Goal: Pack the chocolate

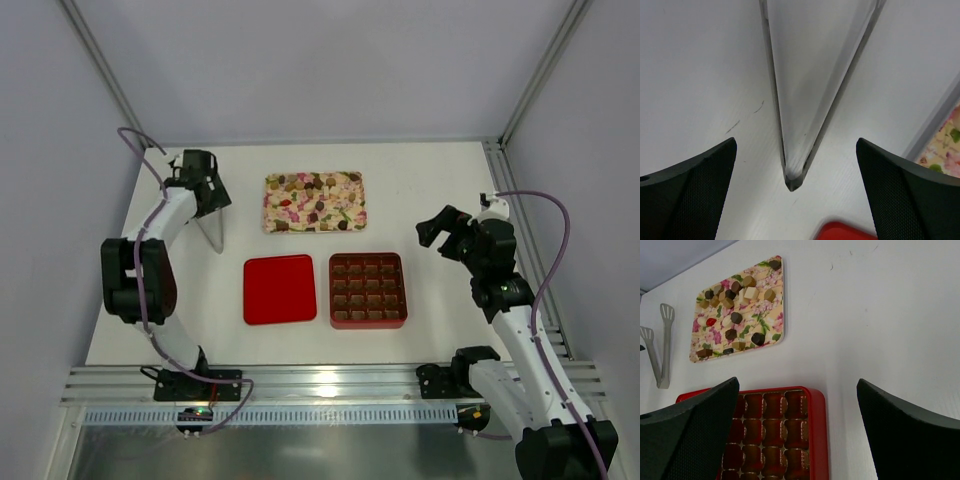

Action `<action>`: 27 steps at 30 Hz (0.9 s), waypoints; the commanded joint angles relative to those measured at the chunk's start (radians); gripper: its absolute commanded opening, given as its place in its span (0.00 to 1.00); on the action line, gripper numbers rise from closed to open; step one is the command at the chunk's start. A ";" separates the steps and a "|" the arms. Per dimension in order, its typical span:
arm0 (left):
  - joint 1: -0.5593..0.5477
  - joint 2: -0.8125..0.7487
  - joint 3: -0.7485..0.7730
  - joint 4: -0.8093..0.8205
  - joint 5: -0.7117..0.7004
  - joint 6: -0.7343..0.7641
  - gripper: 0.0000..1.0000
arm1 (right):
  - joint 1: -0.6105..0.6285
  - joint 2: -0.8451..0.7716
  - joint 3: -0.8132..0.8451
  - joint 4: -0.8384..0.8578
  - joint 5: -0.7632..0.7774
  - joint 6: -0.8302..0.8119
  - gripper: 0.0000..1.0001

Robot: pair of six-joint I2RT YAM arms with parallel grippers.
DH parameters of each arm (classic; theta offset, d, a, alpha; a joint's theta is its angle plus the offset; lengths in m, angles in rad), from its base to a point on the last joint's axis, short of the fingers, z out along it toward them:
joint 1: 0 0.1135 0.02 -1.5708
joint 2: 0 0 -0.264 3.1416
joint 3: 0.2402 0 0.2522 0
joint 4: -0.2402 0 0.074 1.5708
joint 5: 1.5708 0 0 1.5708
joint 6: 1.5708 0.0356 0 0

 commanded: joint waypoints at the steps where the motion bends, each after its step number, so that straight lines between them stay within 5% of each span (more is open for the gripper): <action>1: 0.034 0.093 0.064 0.052 0.053 0.037 1.00 | -0.001 -0.006 0.038 0.005 -0.049 -0.020 1.00; 22: 0.100 0.339 0.151 0.014 0.139 0.094 1.00 | -0.001 -0.003 0.027 0.022 -0.108 -0.029 1.00; 27: 0.101 0.370 0.162 0.002 0.172 0.106 0.91 | -0.001 -0.003 0.024 0.021 -0.103 -0.029 1.00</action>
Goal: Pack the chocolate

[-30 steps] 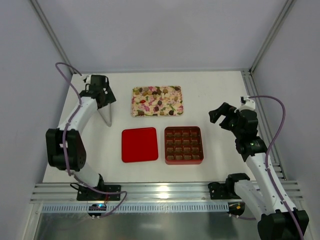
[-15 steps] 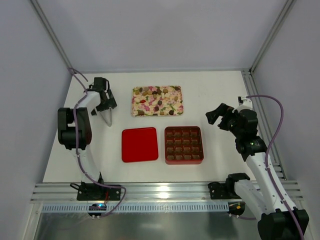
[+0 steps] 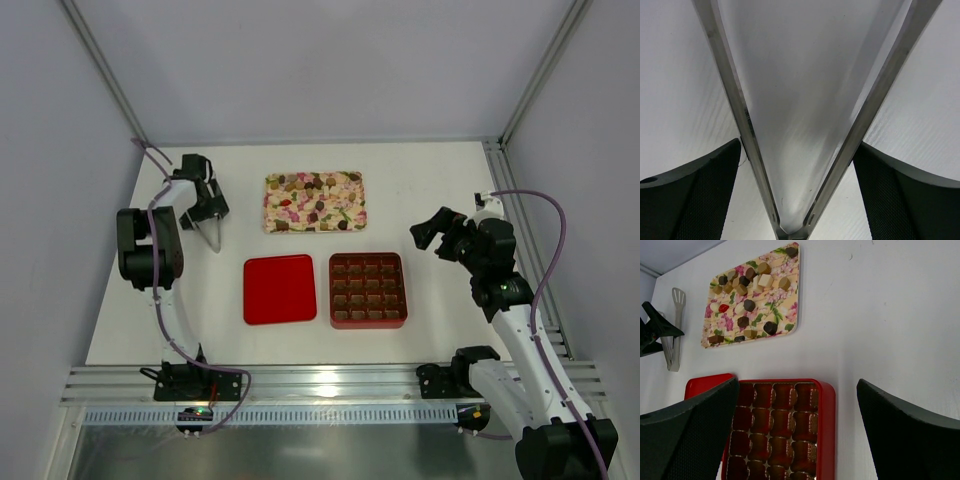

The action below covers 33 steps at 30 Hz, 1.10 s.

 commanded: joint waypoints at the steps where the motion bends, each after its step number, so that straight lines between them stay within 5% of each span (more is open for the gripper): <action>1: 0.002 0.036 0.017 -0.013 0.023 0.024 0.89 | 0.001 -0.009 0.024 0.020 -0.002 -0.019 1.00; 12: -0.006 -0.059 0.039 -0.082 0.051 0.001 0.47 | 0.001 -0.007 0.025 0.016 -0.004 -0.025 1.00; 33: -0.190 -0.508 0.019 -0.341 -0.026 -0.005 0.46 | 0.001 -0.012 0.027 0.002 0.021 -0.036 1.00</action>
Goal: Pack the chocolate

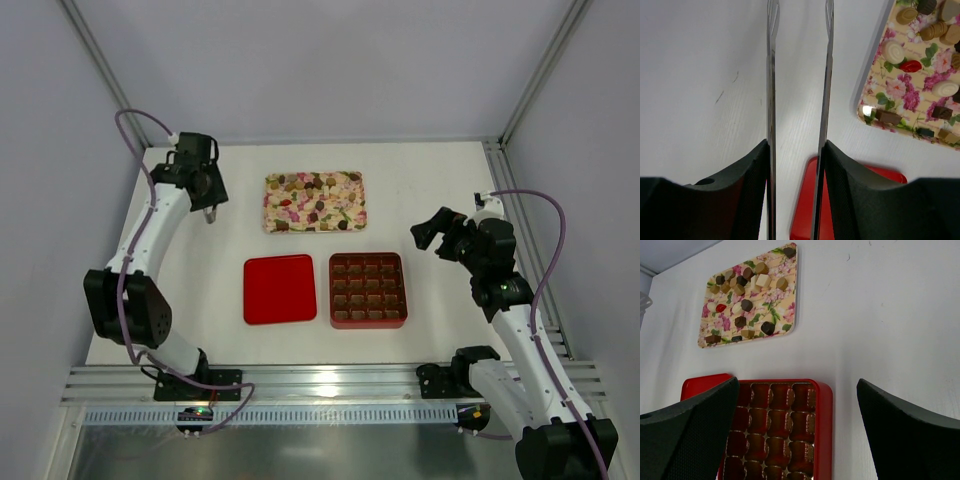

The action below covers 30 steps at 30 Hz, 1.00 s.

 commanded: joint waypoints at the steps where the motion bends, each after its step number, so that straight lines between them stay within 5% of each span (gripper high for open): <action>1: -0.026 -0.083 -0.006 -0.063 0.001 -0.001 0.46 | -0.001 -0.012 0.027 0.002 0.013 -0.020 1.00; 18: -0.332 -0.119 -0.020 -0.136 0.046 -0.001 0.45 | 0.001 0.010 0.035 -0.002 0.015 -0.025 1.00; 30: -0.402 -0.040 -0.054 -0.110 -0.007 -0.009 0.46 | -0.001 0.005 0.033 -0.008 0.013 -0.028 1.00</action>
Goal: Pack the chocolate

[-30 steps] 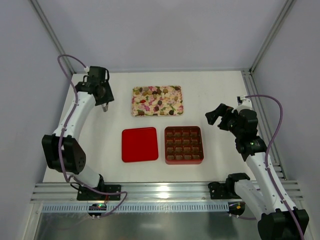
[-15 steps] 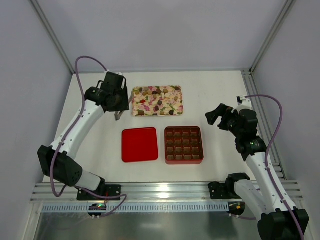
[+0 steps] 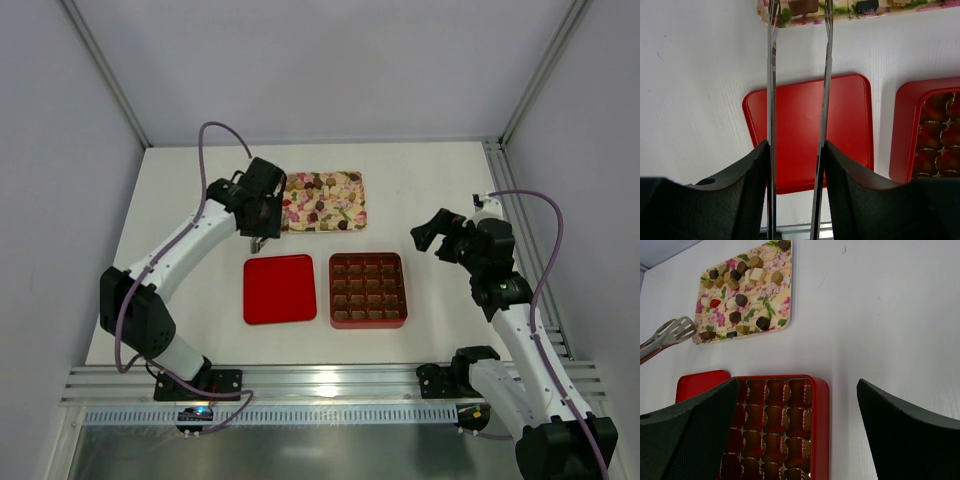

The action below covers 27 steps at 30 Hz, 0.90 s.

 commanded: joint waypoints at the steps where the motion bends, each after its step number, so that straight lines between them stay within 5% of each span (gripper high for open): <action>1: -0.008 0.008 -0.009 0.030 -0.033 -0.005 0.46 | -0.001 -0.002 0.033 0.012 0.009 -0.021 1.00; 27: -0.022 0.114 -0.013 0.083 -0.031 -0.008 0.46 | -0.001 0.001 0.028 0.012 0.002 -0.021 1.00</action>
